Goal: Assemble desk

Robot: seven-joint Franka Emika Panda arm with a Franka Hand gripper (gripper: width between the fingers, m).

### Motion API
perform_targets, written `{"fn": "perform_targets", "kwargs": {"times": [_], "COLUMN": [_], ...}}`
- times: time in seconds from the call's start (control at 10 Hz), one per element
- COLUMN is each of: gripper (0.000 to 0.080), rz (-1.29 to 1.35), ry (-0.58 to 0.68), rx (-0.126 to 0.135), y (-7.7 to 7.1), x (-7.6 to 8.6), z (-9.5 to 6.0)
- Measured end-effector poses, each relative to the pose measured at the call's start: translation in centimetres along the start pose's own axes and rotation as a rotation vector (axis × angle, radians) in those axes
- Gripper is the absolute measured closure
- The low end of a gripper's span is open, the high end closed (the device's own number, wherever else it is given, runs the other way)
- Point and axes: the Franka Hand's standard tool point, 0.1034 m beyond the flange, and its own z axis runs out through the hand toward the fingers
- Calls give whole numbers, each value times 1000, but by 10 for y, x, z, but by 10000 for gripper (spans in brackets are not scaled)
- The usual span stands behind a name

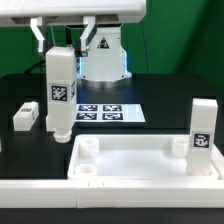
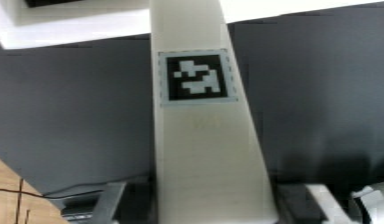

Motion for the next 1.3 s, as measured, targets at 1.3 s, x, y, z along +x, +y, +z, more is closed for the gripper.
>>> {"fn": "perform_targets", "kwargs": {"times": [1.3], "gripper": [507], "rz": [36], "ry": [143], "rx": [2], "y": [4], "x": [-10], "z": [-3]}}
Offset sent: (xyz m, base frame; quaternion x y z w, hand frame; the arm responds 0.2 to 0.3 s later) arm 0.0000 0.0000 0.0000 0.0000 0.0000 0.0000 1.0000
